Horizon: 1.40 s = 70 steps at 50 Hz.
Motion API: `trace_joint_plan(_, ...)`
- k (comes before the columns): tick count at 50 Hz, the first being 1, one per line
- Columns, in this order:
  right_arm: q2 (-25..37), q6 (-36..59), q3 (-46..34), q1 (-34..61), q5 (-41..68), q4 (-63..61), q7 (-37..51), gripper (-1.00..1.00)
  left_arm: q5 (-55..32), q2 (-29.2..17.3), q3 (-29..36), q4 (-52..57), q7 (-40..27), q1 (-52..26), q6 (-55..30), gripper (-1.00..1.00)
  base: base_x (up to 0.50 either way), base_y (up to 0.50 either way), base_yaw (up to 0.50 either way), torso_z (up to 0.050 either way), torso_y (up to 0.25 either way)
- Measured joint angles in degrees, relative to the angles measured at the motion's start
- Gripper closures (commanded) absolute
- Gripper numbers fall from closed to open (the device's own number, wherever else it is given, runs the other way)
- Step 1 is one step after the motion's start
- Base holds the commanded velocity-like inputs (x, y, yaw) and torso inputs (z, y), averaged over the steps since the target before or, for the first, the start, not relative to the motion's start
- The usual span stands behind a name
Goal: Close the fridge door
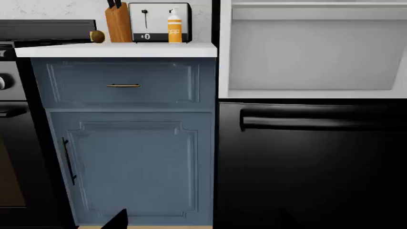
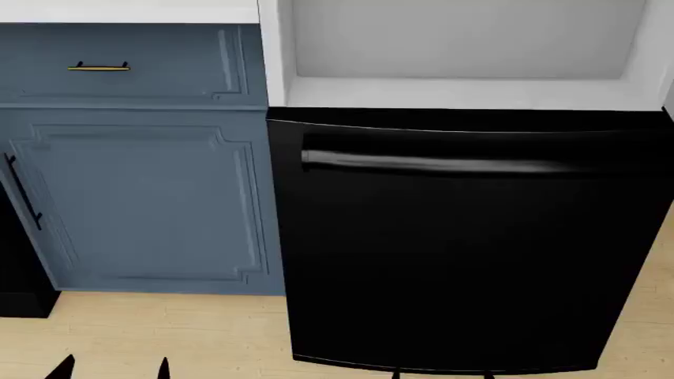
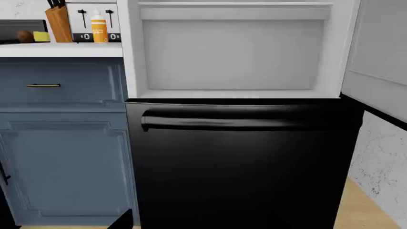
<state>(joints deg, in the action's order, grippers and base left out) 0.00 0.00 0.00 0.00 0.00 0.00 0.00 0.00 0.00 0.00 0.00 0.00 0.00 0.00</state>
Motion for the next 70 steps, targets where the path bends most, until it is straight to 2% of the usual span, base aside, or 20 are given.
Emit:
trace_joint_plan(12, 1.6, -0.2, -2.5, 0.7, -1.7, 1.1, 2.4, -1.0, -2.4, -1.9, 2.2, 0.2, -2.2, 0.3, 0.6, -1.0, -0.01, 0.0, 0.0, 0.0, 0.0)
trace_joint_plan(26, 3.1, 0.9, -5.0, 1.4, -2.5, 1.3, 5.1, -1.0, -3.9, -3.5, 4.0, -0.2, -3.9, 0.5, 2.1, -1.0, -0.49, -0.01, 0.0, 0.0, 0.0)
trace_joint_plan(70, 5.5, 2.4, -7.4, 3.0, 0.7, 2.5, 10.0, -1.0, -4.6, -6.4, 6.8, -2.1, -9.1, 0.4, 7.0, -1.0, -0.36, -0.38, 0.0, 0.0, 0.0)
